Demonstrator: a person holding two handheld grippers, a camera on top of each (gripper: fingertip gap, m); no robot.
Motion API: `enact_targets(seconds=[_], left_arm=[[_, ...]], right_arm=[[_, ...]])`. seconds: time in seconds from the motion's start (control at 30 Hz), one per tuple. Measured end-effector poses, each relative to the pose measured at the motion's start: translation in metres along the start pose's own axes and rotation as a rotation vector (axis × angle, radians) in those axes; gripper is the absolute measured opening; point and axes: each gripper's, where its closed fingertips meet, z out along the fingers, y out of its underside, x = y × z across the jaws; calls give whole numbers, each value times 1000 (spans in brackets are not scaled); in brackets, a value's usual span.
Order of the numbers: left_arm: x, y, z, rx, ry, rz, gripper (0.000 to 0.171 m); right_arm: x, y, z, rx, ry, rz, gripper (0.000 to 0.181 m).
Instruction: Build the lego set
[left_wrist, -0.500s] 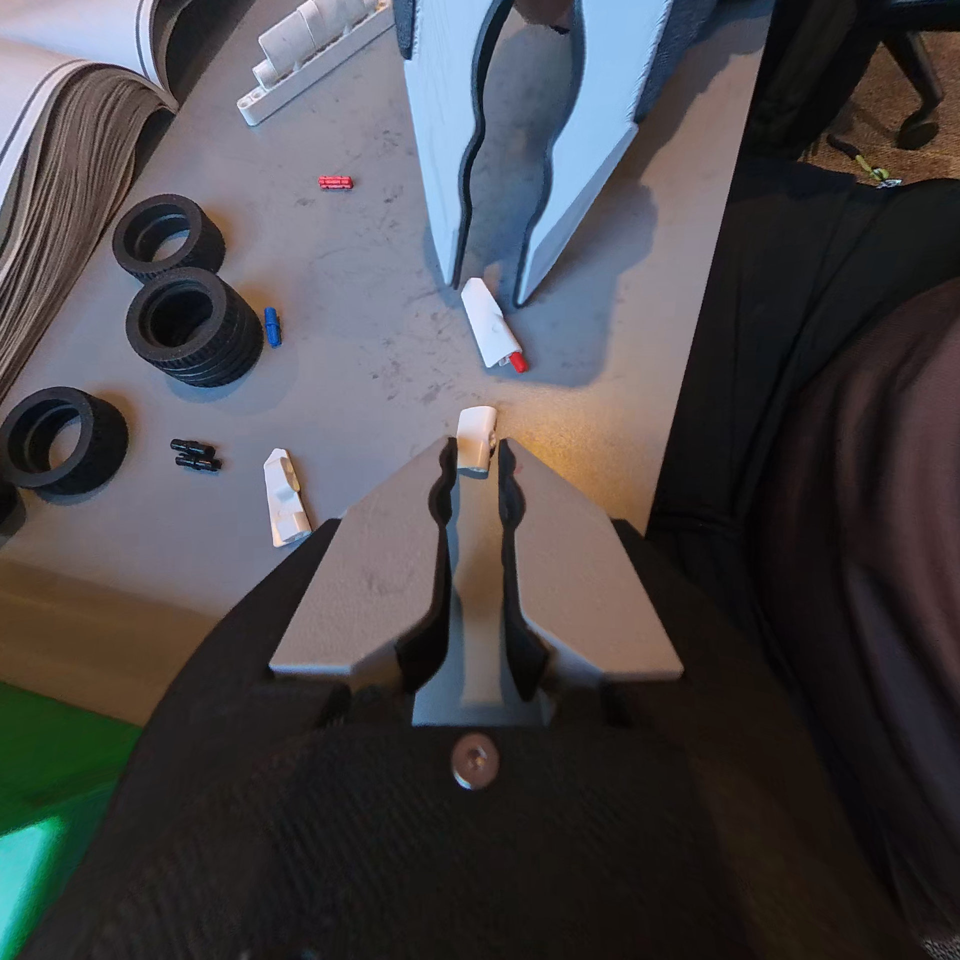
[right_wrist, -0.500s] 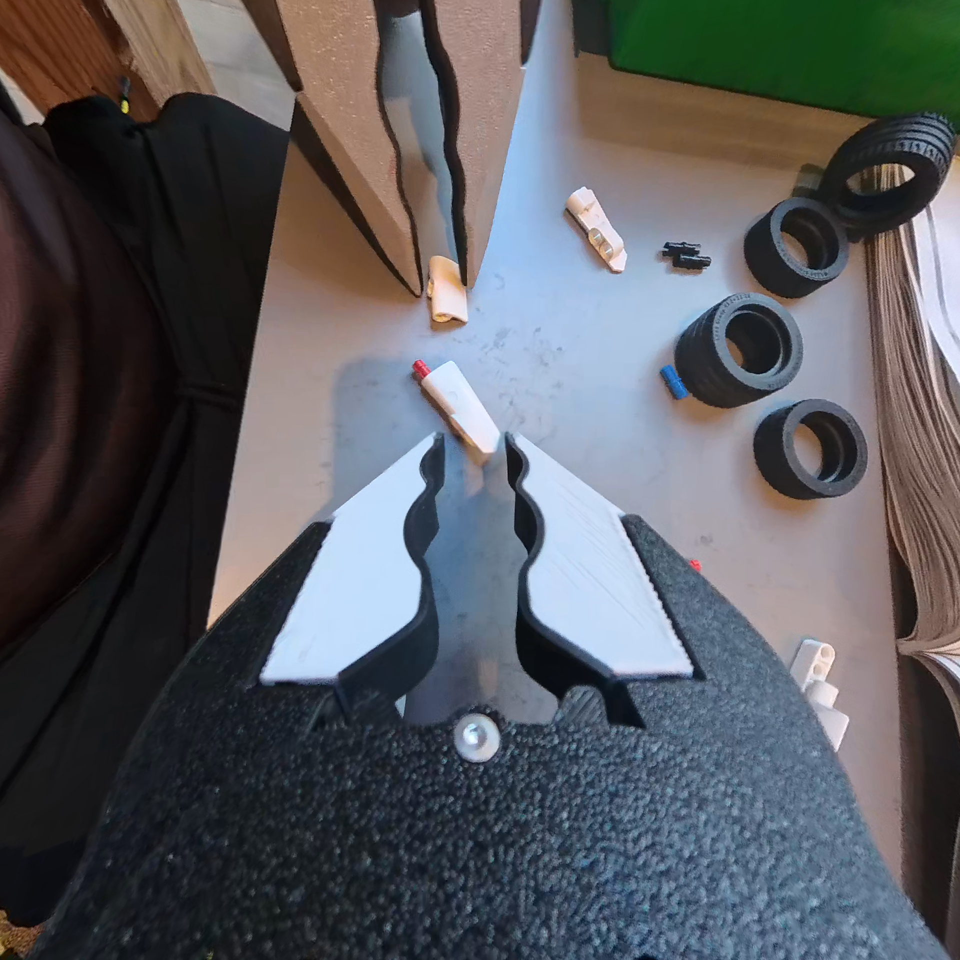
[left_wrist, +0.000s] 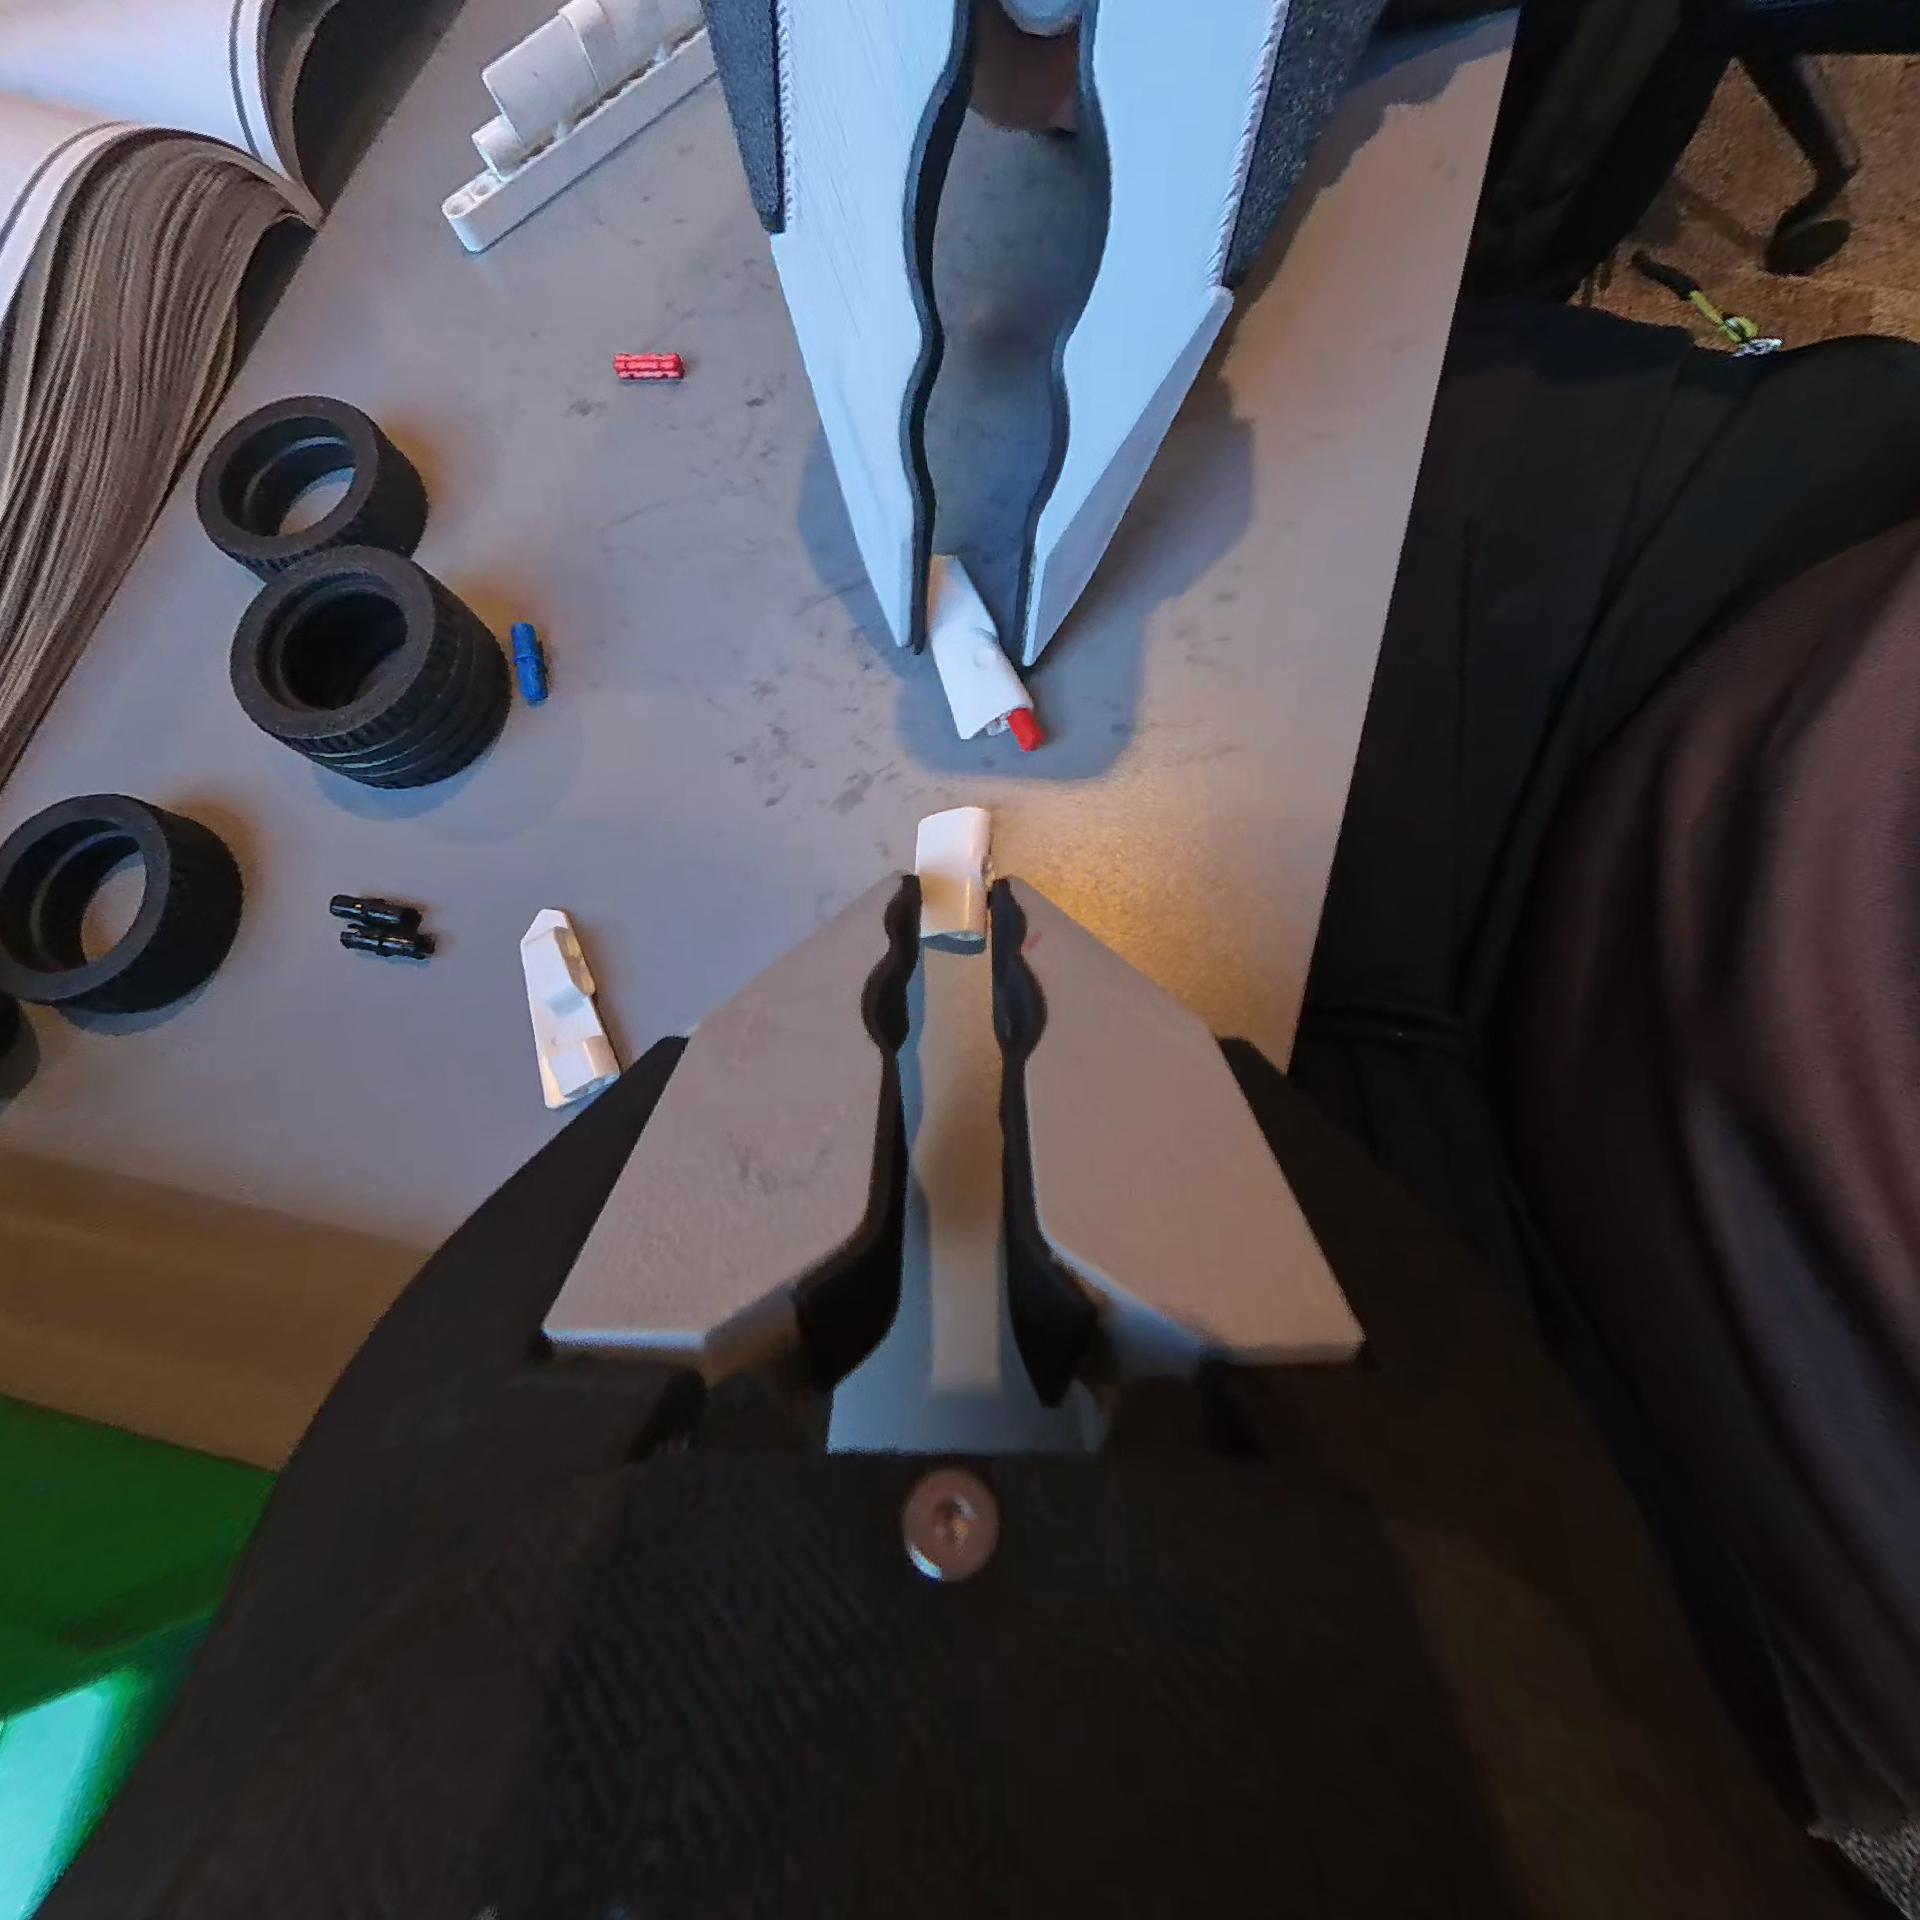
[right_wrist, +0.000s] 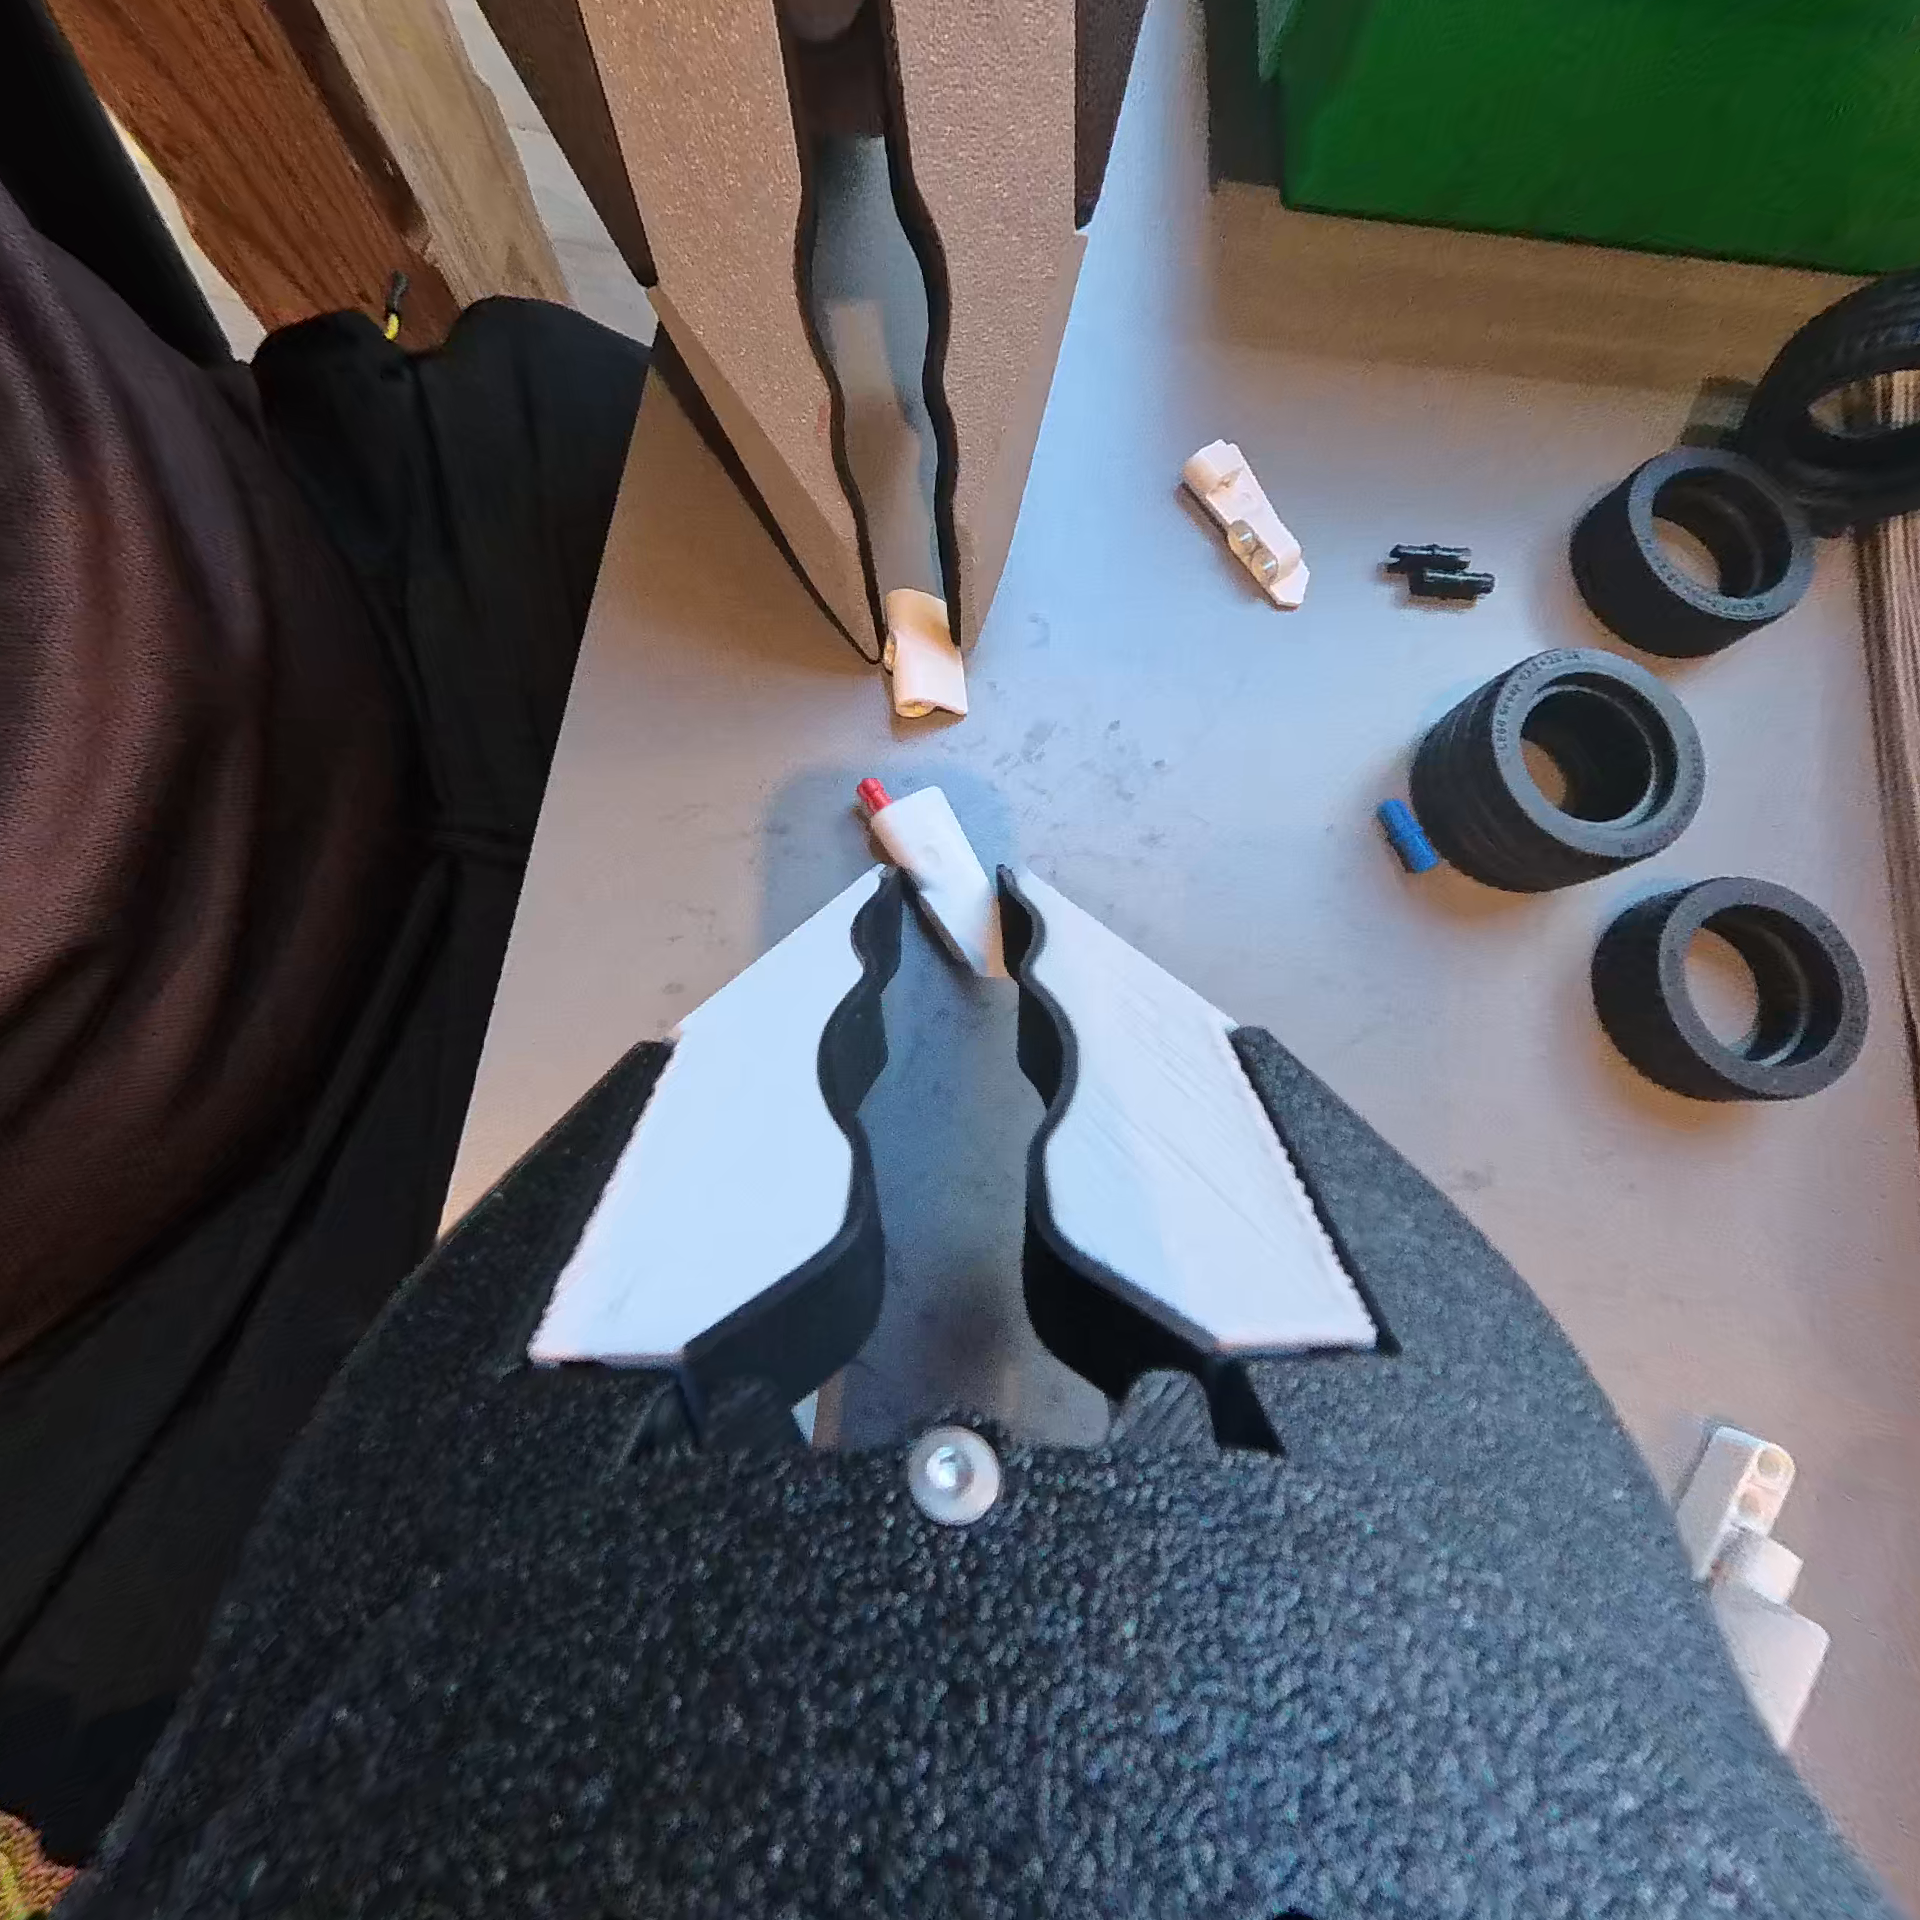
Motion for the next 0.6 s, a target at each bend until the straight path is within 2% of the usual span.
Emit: enact_targets(seconds=[0.2,0.43,0.6], left_arm=[[0,-1,0,17,-8,13,9],[-1,-2,1,21,-76,89,8],[-2,-2,1,23,-114,128,7]], right_arm=[[-1,2,-1,-4,8,47,15],[2,6,-5,-21,74,76,15],[3,6,-4,-6,68,86,15]])
